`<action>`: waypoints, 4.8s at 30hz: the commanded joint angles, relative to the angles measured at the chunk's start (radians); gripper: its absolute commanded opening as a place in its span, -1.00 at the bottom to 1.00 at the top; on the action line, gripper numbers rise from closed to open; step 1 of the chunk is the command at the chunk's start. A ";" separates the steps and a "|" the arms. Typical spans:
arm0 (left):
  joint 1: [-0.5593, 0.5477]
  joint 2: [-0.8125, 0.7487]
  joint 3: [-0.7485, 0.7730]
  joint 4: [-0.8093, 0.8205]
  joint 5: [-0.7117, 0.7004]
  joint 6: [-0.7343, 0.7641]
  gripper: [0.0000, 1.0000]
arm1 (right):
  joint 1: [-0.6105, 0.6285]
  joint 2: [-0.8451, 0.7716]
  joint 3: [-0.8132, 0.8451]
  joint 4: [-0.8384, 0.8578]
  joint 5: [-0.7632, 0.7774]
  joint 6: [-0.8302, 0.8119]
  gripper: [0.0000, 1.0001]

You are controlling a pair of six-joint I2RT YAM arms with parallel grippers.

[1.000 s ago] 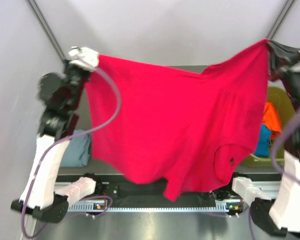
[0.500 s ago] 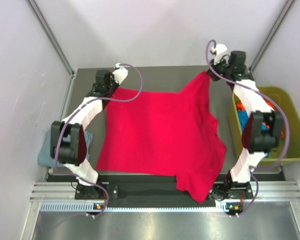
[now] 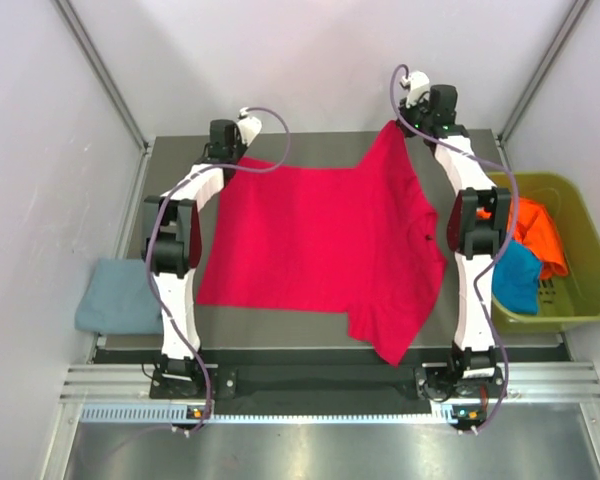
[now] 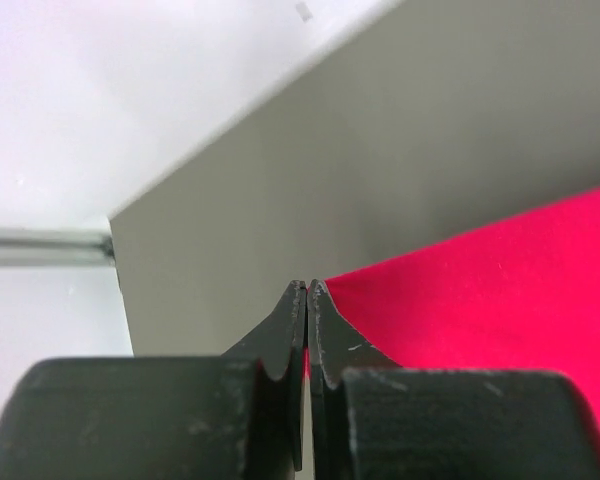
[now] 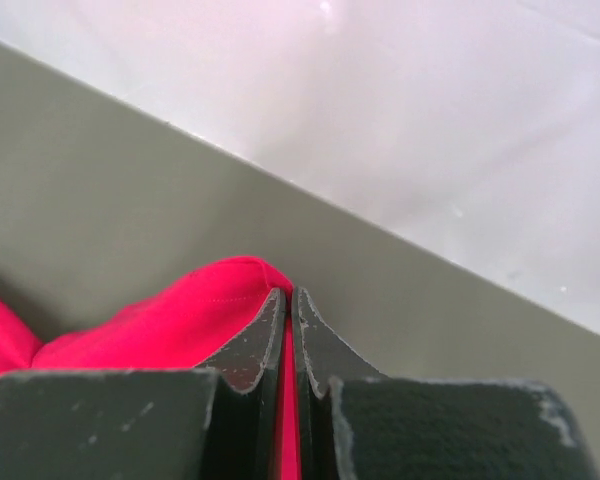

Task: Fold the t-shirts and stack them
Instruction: Flatten the tshirt out, then fold the tshirt

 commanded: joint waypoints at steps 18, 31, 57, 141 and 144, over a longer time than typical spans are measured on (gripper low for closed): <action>0.080 0.345 0.479 0.026 -0.107 -0.124 -1.00 | 0.068 0.174 0.181 0.205 0.205 -0.004 -1.00; 0.080 0.199 0.341 0.034 -0.055 -0.180 -1.00 | 0.071 0.011 0.057 0.166 0.154 0.001 -1.00; 0.081 -0.200 -0.036 -0.163 0.048 -0.214 -1.00 | 0.068 -0.559 -0.509 -0.160 0.002 -0.005 -1.00; 0.092 -0.114 -0.019 -0.709 0.341 -0.657 -0.17 | 0.137 -0.397 -0.730 -0.135 -0.289 0.298 -0.17; 0.092 -0.117 -0.030 -0.729 0.335 -0.651 -0.18 | 0.146 -0.354 -0.684 -0.131 -0.280 0.301 -0.16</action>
